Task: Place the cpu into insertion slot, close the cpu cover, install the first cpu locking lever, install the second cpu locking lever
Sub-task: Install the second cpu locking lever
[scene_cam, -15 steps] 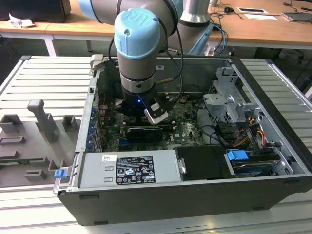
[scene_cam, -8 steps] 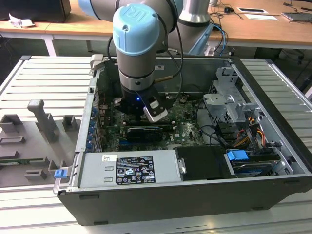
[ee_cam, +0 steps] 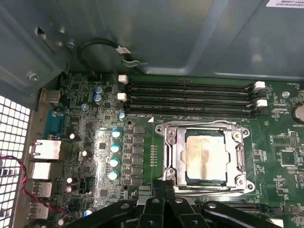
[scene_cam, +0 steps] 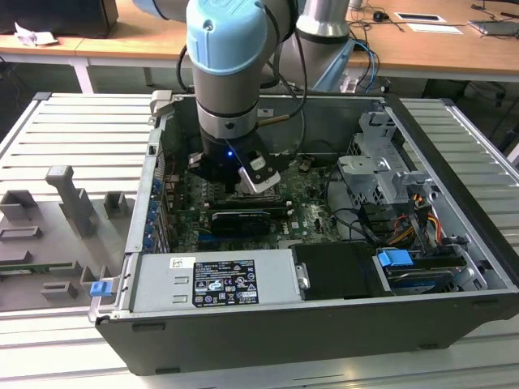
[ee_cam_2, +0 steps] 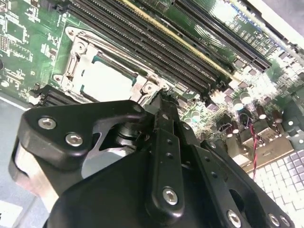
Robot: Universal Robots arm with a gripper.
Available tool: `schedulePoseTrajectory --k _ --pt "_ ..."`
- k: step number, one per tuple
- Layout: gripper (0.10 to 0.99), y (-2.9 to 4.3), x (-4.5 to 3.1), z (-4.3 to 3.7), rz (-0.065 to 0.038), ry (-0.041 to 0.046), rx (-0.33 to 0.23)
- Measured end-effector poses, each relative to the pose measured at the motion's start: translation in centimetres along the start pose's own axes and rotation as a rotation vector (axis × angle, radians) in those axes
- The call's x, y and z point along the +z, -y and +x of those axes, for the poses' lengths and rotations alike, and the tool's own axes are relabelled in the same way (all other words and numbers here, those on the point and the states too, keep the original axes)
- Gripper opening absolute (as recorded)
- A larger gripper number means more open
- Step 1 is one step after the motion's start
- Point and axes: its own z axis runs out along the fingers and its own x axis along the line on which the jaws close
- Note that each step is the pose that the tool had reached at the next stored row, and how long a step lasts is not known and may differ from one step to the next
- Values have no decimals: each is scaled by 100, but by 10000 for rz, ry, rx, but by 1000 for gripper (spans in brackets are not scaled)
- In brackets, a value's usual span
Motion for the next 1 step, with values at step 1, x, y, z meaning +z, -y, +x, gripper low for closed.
schedulePoseTrajectory --k 1 --pt "106 0 0 0 0 0 1"
